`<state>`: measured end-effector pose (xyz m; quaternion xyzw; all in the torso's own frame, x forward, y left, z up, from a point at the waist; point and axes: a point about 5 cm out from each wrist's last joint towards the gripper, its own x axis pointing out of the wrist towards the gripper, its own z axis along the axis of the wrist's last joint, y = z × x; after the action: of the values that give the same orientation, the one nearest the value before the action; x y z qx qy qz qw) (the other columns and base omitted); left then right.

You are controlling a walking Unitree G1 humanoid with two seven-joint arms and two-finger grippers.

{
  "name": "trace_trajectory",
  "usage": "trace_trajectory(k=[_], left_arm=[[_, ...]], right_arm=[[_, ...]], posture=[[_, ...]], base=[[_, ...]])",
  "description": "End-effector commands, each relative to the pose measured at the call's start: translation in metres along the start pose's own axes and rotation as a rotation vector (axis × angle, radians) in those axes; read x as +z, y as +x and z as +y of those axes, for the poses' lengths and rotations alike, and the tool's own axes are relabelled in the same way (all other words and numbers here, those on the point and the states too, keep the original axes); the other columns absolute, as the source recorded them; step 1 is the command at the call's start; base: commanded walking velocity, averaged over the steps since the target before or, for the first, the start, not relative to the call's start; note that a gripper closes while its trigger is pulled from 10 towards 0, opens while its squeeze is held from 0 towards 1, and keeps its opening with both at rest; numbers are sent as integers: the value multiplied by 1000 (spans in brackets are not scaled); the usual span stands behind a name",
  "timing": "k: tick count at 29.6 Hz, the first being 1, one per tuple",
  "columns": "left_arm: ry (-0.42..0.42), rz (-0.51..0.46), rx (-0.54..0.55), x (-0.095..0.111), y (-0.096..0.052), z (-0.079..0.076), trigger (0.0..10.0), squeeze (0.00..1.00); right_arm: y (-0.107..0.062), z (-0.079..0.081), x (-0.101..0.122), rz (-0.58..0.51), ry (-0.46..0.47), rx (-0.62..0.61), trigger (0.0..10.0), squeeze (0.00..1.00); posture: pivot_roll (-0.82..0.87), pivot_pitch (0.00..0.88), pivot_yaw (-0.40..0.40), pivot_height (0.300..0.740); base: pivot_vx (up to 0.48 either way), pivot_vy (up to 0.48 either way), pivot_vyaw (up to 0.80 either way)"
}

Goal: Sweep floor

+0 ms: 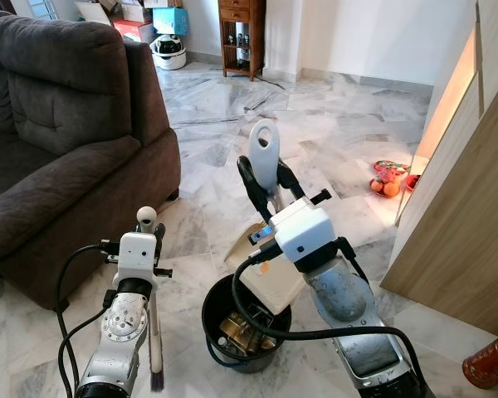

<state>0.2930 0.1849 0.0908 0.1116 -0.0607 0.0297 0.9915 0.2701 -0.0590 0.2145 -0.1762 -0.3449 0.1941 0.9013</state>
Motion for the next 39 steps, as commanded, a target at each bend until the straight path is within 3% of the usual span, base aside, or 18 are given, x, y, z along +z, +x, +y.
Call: trace_trajectory(k=[1,9,15,19,24,29,31,39], left_arm=[[23,-54,-6,9,3,3,10000,0],[28,-59,-12,9,3,2,10000,0],[32,-63,-17,9,2,3,10000,0],[33,-63,-19,8,1,4,10000,0],[35,-60,-23,6,-2,6,10000,0],[37,-53,-37,4,-5,6,10000,0],[38,-52,-41,3,-6,7,10000,0],[32,-42,-46,1,-11,8,10000,0]], right_arm=[[13,-23,11,-78,-97,-83,10000,0],[14,-60,-4,-24,-180,-262,10000,0],[-14,-71,-48,153,-261,-308,10000,0],[-23,-73,-59,203,-277,-312,10000,0],[-48,-75,-86,320,-323,-314,10000,0],[-66,-68,-106,416,-273,-310,10000,0],[-78,-68,-117,482,-182,-369,10000,0],[-99,-70,-131,564,-92,-451,10000,0]], posture=[[126,0,59,740],[125,0,59,740],[129,0,57,740],[129,0,57,740],[129,0,58,740],[127,0,60,740],[132,0,61,740],[130,0,61,740]], base=[[0,0,0],[0,0,0],[0,0,0],[0,0,0],[0,0,0],[0,0,0],[0,0,0],[0,0,0]])
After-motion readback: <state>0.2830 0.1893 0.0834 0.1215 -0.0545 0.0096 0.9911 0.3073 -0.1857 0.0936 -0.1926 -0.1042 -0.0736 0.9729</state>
